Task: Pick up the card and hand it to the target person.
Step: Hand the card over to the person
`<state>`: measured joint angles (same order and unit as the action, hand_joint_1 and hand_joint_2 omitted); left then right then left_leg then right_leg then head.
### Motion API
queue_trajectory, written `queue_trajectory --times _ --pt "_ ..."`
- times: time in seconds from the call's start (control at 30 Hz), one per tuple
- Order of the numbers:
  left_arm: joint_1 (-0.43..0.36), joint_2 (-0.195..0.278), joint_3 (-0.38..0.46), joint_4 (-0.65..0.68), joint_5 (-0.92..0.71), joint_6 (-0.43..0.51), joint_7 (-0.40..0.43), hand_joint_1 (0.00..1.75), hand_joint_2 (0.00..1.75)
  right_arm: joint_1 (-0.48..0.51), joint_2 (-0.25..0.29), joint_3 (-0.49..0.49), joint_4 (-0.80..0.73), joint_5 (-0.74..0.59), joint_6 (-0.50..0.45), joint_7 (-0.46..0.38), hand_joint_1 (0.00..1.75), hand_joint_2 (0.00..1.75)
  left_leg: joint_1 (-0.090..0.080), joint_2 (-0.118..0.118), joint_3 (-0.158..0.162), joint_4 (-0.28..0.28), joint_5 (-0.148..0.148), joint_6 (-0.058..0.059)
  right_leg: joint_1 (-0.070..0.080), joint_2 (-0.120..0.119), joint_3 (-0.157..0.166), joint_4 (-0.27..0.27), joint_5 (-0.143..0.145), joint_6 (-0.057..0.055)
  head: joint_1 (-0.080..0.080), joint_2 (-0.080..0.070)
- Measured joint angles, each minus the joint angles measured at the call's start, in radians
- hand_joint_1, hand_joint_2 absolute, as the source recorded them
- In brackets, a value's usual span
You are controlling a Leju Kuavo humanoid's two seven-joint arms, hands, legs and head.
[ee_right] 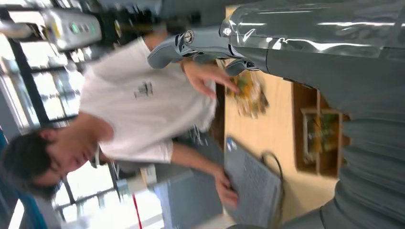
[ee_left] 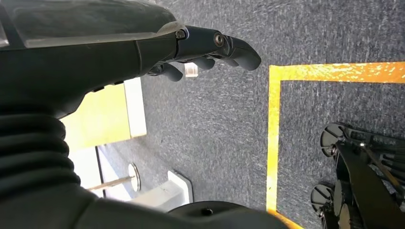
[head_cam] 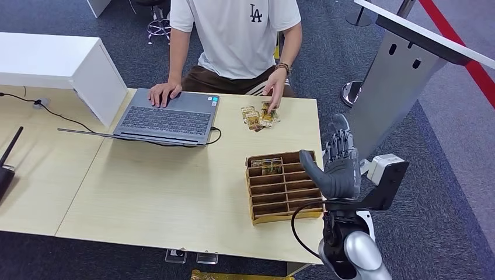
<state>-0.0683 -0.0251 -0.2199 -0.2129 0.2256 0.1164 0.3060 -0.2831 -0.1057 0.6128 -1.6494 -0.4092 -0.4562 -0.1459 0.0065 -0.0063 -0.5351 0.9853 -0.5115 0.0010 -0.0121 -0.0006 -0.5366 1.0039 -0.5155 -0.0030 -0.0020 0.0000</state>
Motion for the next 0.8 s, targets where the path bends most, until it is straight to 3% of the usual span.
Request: queue_trajectory --times 0.17,0.3,0.5,0.8 --pt "0.000 0.004 0.004 0.000 0.020 0.001 0.012 0.00 0.00 0.025 -0.080 0.004 -0.059 -0.019 0.186 0.182 0.00 1.75 0.000 0.000 0.000 0.000 0.000 0.000 0.000 0.000 0.000 0.000 0.000 0.000 0.000 0.000" --pt "0.000 0.007 0.006 0.000 0.034 0.006 0.021 0.00 0.00 0.064 -0.132 0.006 -0.083 0.004 0.270 0.281 0.00 1.75 0.000 0.000 0.000 0.000 0.000 0.000 0.000 0.000 0.000 0.000 0.000 0.000 0.000 0.000" --pt "0.000 0.008 0.008 0.000 0.045 0.017 0.025 0.00 0.00 0.135 -0.190 -0.001 -0.114 0.039 0.291 0.361 0.00 1.75 0.000 0.000 0.000 0.000 0.000 0.000 0.000 0.000 0.000 0.000 0.000 0.000 0.000 0.000" --pt "-0.001 0.008 0.007 0.000 0.049 0.019 0.016 0.00 0.00 0.202 -0.249 -0.015 -0.154 0.054 0.261 0.410 0.00 1.75 0.000 0.000 0.000 0.000 0.000 0.000 0.000 0.000 0.000 0.000 0.000 0.000 0.000 0.000"
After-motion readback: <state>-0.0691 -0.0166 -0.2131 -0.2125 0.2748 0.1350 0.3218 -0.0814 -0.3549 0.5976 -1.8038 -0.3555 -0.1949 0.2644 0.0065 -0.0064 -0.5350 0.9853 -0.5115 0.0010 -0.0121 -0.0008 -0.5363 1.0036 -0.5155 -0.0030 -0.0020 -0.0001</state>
